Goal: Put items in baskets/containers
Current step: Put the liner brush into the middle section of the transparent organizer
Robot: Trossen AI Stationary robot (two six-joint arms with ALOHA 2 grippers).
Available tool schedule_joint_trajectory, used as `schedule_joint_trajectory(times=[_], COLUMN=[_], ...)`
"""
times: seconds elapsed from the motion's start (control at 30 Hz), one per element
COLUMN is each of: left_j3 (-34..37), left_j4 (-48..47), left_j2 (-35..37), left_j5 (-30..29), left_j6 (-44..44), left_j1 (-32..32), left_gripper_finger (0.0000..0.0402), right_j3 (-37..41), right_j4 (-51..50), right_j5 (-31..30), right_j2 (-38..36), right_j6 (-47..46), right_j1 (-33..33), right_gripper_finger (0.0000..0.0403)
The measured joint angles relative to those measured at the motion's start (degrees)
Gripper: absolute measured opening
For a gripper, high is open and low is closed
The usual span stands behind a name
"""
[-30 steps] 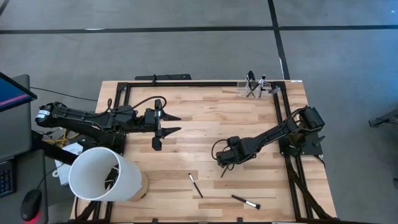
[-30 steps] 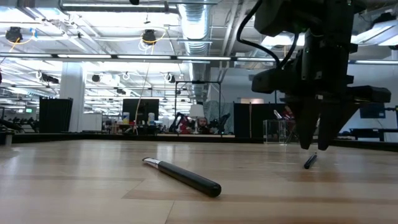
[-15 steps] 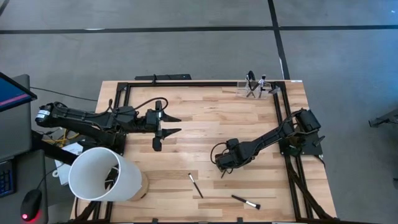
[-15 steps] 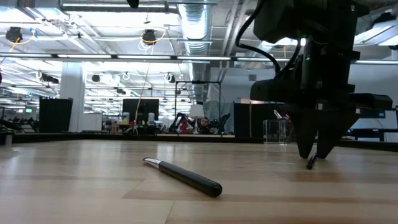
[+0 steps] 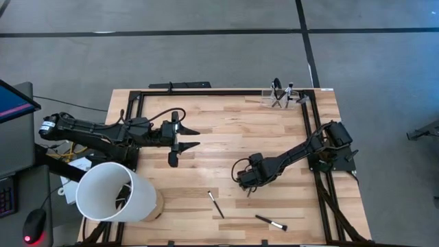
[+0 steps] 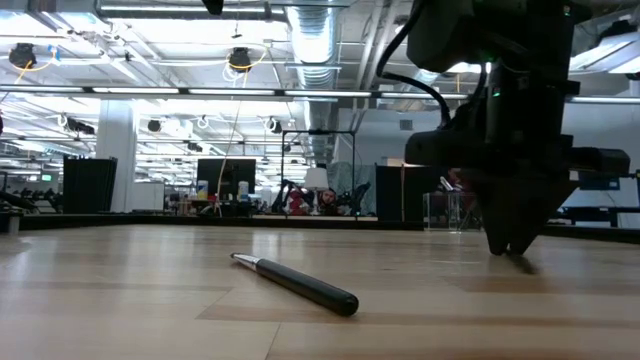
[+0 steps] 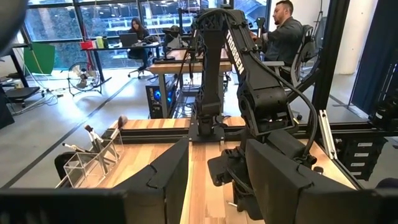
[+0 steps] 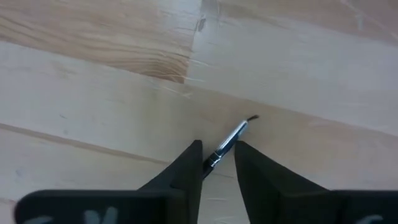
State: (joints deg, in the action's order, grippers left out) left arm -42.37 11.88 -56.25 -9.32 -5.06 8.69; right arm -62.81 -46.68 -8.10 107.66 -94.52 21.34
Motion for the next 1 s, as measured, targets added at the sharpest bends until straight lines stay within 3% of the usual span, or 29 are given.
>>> schedule_joint_trajectory(times=[0.37,0.67,0.77,1.0], left_j3=[0.00,0.00,0.00,0.00], left_j4=[-0.09,-0.11,-0.13,-0.35], left_j2=[0.00,0.00,0.00,0.00], left_j5=[0.00,0.00,0.00,-0.02], left_j6=[0.00,0.00,0.00,0.00], left_j1=[0.00,0.00,0.00,0.00], left_gripper_finger=[0.0158,0.0158,0.0158,0.0158], right_j3=[0.07,-3.88,-6.06,-8.50], right_j4=[0.44,-2.83,-4.47,-7.89], right_j5=[0.42,1.84,-0.98,-14.04], right_j2=[-0.04,0.37,0.33,-0.63], right_j6=[4.76,10.32,12.21,10.55], right_j1=[0.31,0.94,1.81,5.64], right_gripper_finger=[0.0010,0.0007,0.0006,0.0008])
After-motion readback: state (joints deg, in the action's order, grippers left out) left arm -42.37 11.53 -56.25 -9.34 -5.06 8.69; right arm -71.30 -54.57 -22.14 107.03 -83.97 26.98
